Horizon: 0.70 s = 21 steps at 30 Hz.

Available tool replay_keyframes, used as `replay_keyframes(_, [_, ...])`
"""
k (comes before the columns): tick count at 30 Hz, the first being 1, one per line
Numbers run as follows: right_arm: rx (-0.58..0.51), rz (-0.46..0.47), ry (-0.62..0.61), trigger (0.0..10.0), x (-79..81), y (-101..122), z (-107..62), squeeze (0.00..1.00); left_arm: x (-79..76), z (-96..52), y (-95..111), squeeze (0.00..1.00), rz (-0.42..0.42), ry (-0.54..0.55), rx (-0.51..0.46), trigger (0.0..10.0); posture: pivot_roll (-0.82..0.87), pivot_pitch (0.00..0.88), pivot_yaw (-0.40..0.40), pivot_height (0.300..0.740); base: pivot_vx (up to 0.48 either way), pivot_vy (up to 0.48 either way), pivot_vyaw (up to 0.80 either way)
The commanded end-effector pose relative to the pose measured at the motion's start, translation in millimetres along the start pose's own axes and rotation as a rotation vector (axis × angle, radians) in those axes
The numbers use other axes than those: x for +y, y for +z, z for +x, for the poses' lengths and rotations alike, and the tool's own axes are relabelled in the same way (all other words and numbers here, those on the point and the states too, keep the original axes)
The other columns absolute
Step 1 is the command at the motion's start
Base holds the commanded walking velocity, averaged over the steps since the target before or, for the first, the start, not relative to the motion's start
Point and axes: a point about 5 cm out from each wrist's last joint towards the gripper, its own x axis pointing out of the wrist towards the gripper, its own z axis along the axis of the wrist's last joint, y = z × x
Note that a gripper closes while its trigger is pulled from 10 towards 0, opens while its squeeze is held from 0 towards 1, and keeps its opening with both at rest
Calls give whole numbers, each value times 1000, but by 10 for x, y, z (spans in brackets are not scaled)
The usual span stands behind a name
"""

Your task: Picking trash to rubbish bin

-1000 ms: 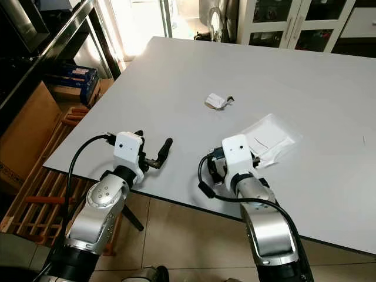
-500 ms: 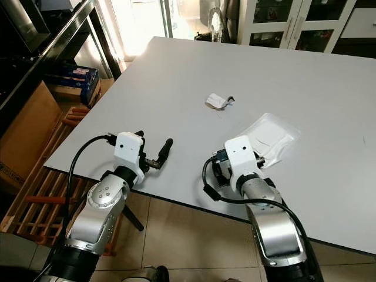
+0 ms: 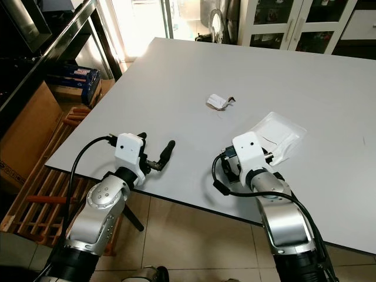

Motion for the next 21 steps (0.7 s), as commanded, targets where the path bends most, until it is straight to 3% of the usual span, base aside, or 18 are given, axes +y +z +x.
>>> replay_keyframes(1, [56, 19, 11, 10000, -29, -113, 20, 0, -30, -28, 50, 0, -32, -52, -23, 10000, -15, 96, 79, 740, 0, 0, 0])
replay_keyframes(5, [61, 13, 12, 10000, -66, -132, 27, 0, -86, -75, 72, 0, -43, -157, -17, 10000, -13, 98, 80, 740, 0, 0, 0])
replay_keyframes(8, [62, 11, 12, 10000, -72, -137, 25, 0, -93, -85, 76, 0, -44, -176, -14, 10000, -13, 98, 80, 740, 0, 0, 0])
replay_keyframes(17, [67, -2, 19, 10000, -140, -155, 16, 0, -29, -142, 111, 0, -31, -298, 24, 10000, -13, 102, 78, 740, 0, 0, 0])
replay_keyframes(21, [9, -8, -11, 10000, -243, -10, 13, 0, 20, -156, 143, 0, -21, -325, 33, 10000, -12, 106, 78, 740, 0, 0, 0])
